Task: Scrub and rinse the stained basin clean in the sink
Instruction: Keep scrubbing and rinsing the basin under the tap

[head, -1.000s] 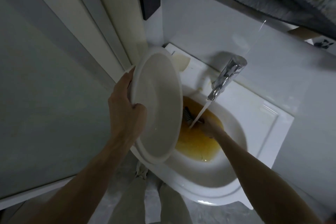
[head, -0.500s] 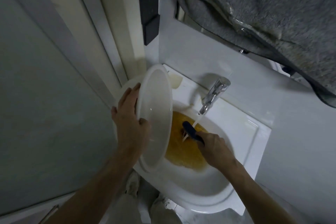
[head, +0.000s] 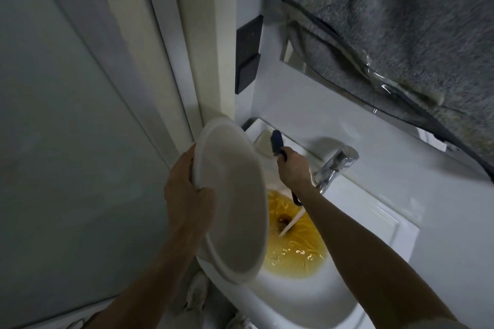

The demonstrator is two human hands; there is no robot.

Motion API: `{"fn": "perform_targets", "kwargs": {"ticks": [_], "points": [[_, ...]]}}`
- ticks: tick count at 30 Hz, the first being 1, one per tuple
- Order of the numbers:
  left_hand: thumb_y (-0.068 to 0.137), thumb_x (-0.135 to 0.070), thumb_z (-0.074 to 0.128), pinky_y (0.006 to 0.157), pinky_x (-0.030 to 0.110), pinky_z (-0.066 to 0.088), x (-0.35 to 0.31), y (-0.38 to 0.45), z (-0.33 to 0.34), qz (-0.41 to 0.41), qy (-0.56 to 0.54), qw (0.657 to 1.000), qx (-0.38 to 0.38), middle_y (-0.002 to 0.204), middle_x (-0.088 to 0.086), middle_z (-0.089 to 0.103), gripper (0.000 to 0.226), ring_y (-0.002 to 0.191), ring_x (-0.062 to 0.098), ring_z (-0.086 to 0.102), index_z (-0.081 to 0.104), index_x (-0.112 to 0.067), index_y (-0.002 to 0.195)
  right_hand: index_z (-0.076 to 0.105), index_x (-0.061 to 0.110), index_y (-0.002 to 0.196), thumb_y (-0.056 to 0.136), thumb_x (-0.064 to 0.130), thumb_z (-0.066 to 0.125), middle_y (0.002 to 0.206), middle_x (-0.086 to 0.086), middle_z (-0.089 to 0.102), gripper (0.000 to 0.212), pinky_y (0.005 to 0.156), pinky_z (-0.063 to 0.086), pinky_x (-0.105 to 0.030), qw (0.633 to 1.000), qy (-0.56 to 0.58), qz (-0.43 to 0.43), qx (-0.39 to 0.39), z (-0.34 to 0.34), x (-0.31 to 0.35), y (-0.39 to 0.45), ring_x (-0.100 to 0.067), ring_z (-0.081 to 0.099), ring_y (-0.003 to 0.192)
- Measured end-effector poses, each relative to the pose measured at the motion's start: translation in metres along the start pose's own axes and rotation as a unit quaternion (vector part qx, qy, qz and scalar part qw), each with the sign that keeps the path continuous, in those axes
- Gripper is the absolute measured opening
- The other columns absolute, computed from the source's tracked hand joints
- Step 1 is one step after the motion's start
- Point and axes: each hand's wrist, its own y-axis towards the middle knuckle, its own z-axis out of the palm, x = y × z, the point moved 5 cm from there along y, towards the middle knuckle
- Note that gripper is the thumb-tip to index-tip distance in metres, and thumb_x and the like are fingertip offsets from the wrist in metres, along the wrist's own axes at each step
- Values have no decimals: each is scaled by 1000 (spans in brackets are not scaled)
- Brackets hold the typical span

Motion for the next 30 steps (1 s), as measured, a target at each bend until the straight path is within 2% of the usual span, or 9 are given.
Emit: {"fn": "perform_targets", "kwargs": {"ticks": [2,5,8,11,18,22,27,29,30], "points": [[61,13,49,56,27,53,0,2,0,-12,-1,1000,5,99,1,68,80,88,25,66,62,-24,130,59,15,121,101,25,39,99,-12,68,30,62,45,-32,1000,-22,2,-1,12,2,18,-28,60,79],[60,16,48,55,21,49,1,7,-2,-13,0,1000,6,98,-2,68,81,86,20,65,63,-23,129,58,17,121,102,28,38,99,-11,66,29,62,43,-31,998,-61,3,17,28,0,31,-26,59,76],[54,1,45,59,26,52,2,13,-3,-6,1,1000,5,100,0,68,82,89,23,65,62,-23,130,55,18,129,102,25,39,102,-11,62,32,63,43,-32,996,-87,6,32,36,-2,33,-25,54,75],[50,-3,43,66,39,60,3,19,0,-12,3,1000,4,105,-1,68,87,95,24,65,61,-28,132,52,17,131,103,22,39,103,-12,60,31,63,43,-33,992,-120,4,47,37,-3,35,-24,51,74],[50,-6,43,69,48,62,-1,23,10,-10,5,1000,26,108,6,67,88,96,33,65,59,-28,134,54,18,128,101,17,43,94,-9,58,29,62,43,-33,984,-149,19,92,35,-1,46,-26,54,75],[54,-1,46,65,36,59,-5,24,9,9,-6,1000,26,106,4,68,83,95,27,66,61,-24,132,55,17,126,101,20,41,103,-12,62,28,65,44,-34,983,-153,23,102,32,3,50,-29,59,84],[50,-5,44,55,24,50,-4,23,2,17,-22,999,24,98,2,69,82,86,24,66,64,-24,128,65,16,123,98,21,43,95,-11,66,33,65,41,-29,997,2,66,34,14,-3,44,-32,64,87],[55,2,47,53,23,50,-2,24,-1,5,-21,999,23,97,0,68,77,85,21,66,64,-23,126,68,19,123,97,20,47,84,-8,66,34,61,49,-33,988,122,93,0,-6,-2,30,-26,60,67],[59,9,49,52,24,51,0,24,-2,-1,-18,1000,23,96,-2,68,76,85,20,66,64,-23,126,69,22,120,97,19,47,77,-7,63,31,53,48,-32,975,192,112,-3,-17,-2,18,-22,53,55]]}}
